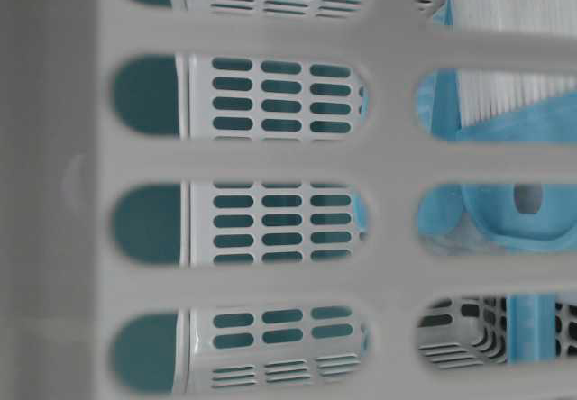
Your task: Pick up the hand brush from the shopping basket with the left arm.
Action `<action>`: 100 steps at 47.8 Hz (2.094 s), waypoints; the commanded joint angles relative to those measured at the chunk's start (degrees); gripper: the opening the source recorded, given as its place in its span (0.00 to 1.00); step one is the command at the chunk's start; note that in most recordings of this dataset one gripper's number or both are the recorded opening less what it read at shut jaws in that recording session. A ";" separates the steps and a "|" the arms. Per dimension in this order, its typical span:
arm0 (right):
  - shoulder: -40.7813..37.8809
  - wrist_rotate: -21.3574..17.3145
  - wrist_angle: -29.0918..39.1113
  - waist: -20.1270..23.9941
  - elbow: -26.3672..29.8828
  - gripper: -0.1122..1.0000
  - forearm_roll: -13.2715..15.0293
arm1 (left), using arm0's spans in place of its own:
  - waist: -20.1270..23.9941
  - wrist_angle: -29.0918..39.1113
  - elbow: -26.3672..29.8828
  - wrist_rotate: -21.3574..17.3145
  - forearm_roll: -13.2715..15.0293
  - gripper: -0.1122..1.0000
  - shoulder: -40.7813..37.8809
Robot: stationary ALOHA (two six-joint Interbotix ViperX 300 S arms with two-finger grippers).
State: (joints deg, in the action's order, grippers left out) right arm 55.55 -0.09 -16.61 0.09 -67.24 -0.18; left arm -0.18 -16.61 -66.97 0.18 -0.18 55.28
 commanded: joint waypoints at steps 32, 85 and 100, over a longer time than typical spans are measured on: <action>3.08 0.79 19.78 -0.09 6.77 0.09 -0.44 | -4.39 45.70 34.10 1.14 -2.37 0.10 -25.22; 3.78 0.53 19.07 -0.44 5.45 0.79 -0.26 | -11.69 66.09 51.94 15.03 -2.29 0.91 -55.46; 3.96 0.18 18.98 -0.18 4.92 0.79 -0.35 | -12.74 65.83 50.80 15.47 -2.37 0.91 -60.64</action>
State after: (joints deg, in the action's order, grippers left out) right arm 59.77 0.18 2.99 -0.26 -62.67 -0.44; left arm -12.74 49.48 -15.91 15.64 -2.37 -5.10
